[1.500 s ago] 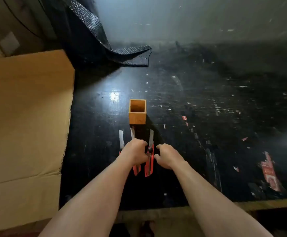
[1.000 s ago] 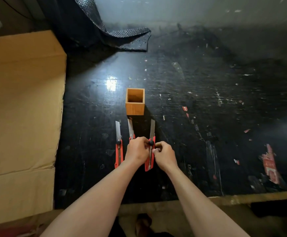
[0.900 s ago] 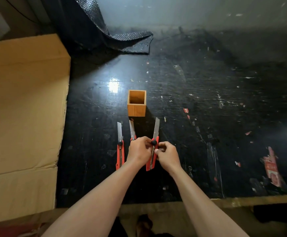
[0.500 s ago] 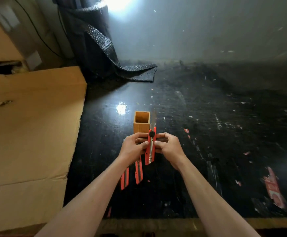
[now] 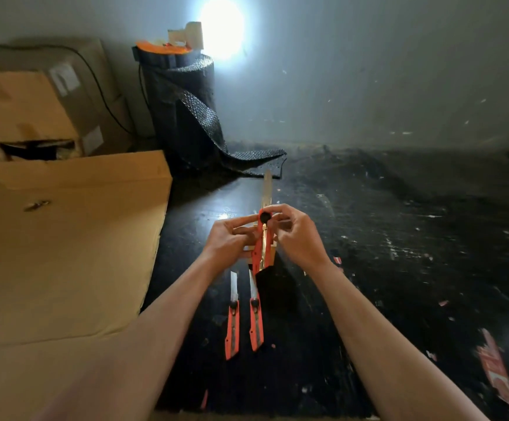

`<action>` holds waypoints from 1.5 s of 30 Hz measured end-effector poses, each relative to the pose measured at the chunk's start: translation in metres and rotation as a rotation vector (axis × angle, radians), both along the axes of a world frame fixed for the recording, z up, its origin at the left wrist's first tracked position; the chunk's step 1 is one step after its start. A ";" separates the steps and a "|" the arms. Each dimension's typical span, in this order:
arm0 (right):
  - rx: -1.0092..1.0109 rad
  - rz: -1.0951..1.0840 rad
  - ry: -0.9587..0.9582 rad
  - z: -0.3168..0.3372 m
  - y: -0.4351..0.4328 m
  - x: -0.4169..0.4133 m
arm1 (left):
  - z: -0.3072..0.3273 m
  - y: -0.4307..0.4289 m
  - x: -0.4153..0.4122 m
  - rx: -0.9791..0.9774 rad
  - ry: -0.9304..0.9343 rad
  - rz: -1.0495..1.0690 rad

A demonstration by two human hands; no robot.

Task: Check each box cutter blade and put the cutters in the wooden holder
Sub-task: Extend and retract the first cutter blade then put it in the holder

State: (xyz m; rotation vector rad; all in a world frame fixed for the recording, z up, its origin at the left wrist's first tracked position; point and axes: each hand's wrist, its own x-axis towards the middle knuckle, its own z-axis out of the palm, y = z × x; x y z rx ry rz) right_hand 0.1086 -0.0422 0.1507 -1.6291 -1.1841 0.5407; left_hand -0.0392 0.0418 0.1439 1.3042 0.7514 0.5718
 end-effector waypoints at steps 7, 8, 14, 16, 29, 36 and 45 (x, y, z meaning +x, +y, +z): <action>0.013 0.044 0.022 0.008 -0.006 -0.002 | 0.013 0.004 -0.001 0.009 -0.021 0.032; 0.016 0.048 0.038 0.008 -0.008 -0.004 | 0.015 0.004 -0.002 0.000 -0.022 0.040; -0.024 0.092 0.065 0.005 -0.022 -0.008 | 0.023 0.004 -0.002 -0.067 -0.044 0.040; -0.058 0.089 0.028 0.000 -0.027 -0.012 | 0.026 0.005 0.000 -0.039 -0.037 0.060; -0.014 -0.037 -0.175 0.006 -0.038 -0.015 | 0.039 -0.002 0.014 0.048 -0.046 0.075; 0.006 0.002 -0.185 0.010 -0.040 -0.013 | 0.045 0.000 0.015 0.065 -0.061 0.076; 0.030 0.044 -0.205 0.008 -0.037 -0.013 | 0.049 0.000 0.016 0.078 -0.064 0.088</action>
